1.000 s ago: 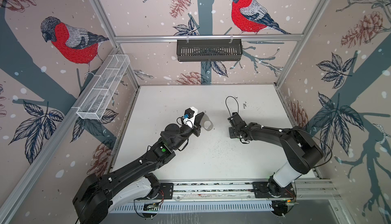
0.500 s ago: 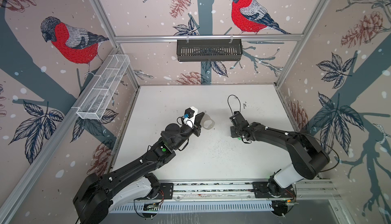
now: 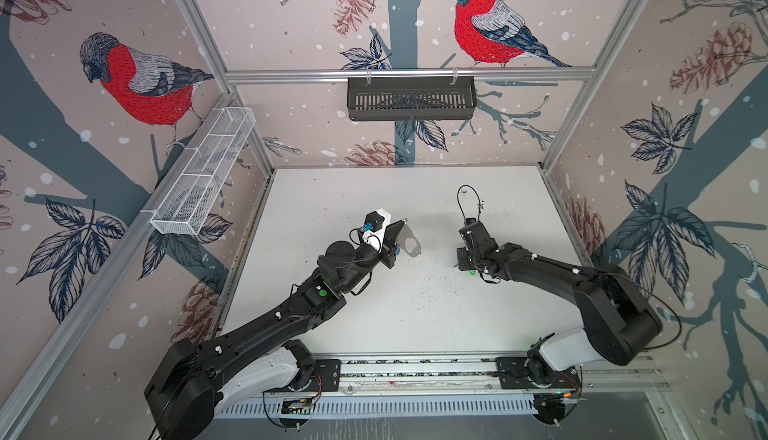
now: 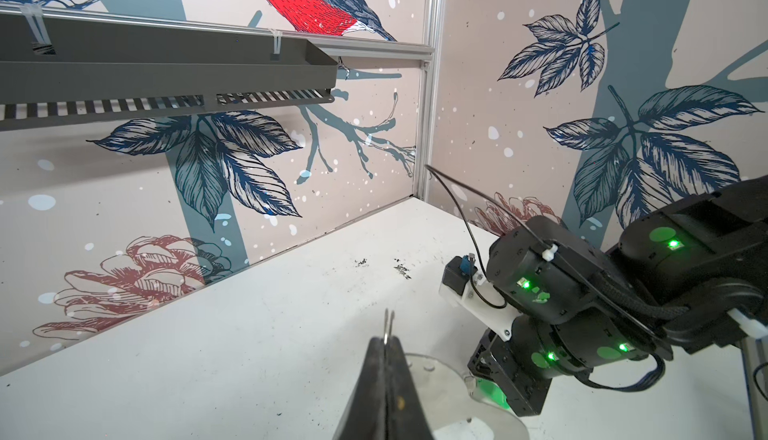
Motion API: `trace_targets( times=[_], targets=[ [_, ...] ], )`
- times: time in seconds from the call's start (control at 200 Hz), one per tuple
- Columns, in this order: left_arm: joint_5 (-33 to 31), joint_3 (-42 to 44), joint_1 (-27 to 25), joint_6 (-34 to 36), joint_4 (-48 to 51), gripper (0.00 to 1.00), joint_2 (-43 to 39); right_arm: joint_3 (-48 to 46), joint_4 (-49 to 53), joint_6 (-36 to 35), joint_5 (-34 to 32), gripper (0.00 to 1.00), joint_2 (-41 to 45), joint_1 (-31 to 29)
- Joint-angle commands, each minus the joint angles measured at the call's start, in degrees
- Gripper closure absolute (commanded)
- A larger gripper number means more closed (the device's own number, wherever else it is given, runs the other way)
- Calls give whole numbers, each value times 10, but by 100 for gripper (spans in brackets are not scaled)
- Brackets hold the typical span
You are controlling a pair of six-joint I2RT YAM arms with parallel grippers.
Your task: Put the keys on the keyring
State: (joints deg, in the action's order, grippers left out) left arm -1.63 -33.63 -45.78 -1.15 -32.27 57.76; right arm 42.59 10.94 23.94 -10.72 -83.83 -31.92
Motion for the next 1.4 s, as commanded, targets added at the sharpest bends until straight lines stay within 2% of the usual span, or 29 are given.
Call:
trace_targets(
  times=[0.0, 0.375, 0.65, 0.76, 0.921, 1.011, 1.126, 1.321, 1.396],
  targets=[
    [4, -7, -1, -2, -9, 100, -3, -13, -42, -13, 40, 100, 36, 2],
    [0, -22, -2, -4, 2, 100, 7, -59, -94, -66, 149, 100, 208, 32],
    [7, -50, -3, -7, 18, 100, 33, -69, -126, -87, 261, 100, 285, 54],
    [7, -55, -3, -6, 23, 100, 39, -63, -120, -85, 256, 100, 288, 58],
    [5, -53, -3, -6, 24, 100, 40, -55, -78, -57, 192, 100, 244, 59],
    [4, -50, -3, -5, 22, 100, 39, -64, -61, -33, 157, 89, 213, 59],
    [6, -50, -3, -6, 21, 100, 43, -79, -60, -5, 147, 75, 173, 60],
    [7, -49, -3, -6, 22, 100, 46, -113, -98, 38, 167, 57, 128, 65],
    [7, -49, -3, -6, 23, 100, 45, -117, -111, 46, 181, 55, 104, 72]
  ],
)
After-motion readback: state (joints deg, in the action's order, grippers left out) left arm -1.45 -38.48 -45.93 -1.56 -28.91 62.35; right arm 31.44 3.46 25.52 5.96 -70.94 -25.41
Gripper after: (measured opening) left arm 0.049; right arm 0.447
